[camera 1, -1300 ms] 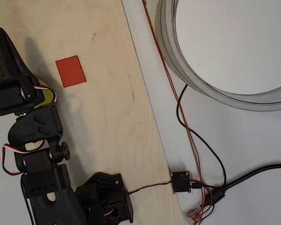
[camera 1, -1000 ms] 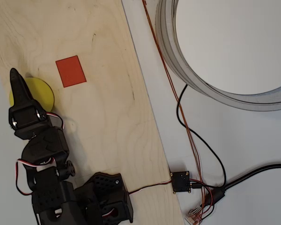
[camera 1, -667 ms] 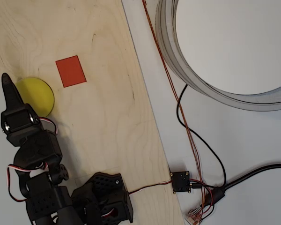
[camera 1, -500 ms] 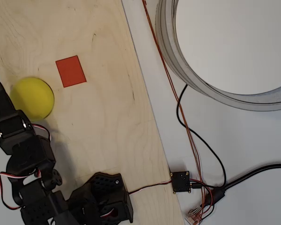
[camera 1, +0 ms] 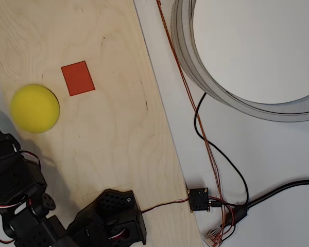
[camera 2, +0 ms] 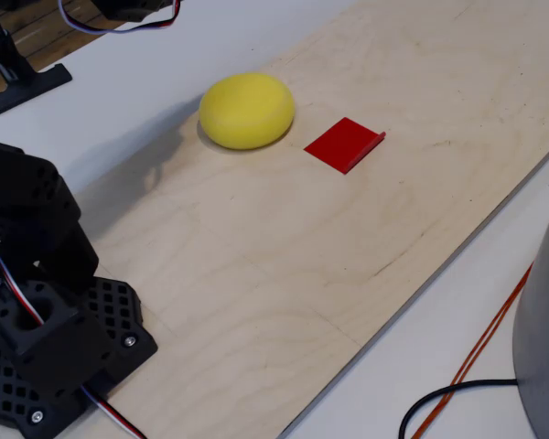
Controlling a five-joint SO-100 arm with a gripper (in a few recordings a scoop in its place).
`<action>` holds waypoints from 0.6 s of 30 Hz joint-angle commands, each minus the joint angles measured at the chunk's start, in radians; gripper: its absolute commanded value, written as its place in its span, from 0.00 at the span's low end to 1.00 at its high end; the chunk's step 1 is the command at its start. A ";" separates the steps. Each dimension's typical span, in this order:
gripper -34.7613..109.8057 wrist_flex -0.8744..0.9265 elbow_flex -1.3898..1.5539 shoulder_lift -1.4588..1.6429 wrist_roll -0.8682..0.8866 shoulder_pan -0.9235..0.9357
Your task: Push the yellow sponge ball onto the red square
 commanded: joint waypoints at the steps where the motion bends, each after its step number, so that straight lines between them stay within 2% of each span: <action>1: 0.37 0.014 0.006 0.009 0.055 -0.020; 9: 0.37 0.077 0.066 0.012 0.015 0.018; 18: 0.37 0.078 0.005 -0.173 0.017 0.061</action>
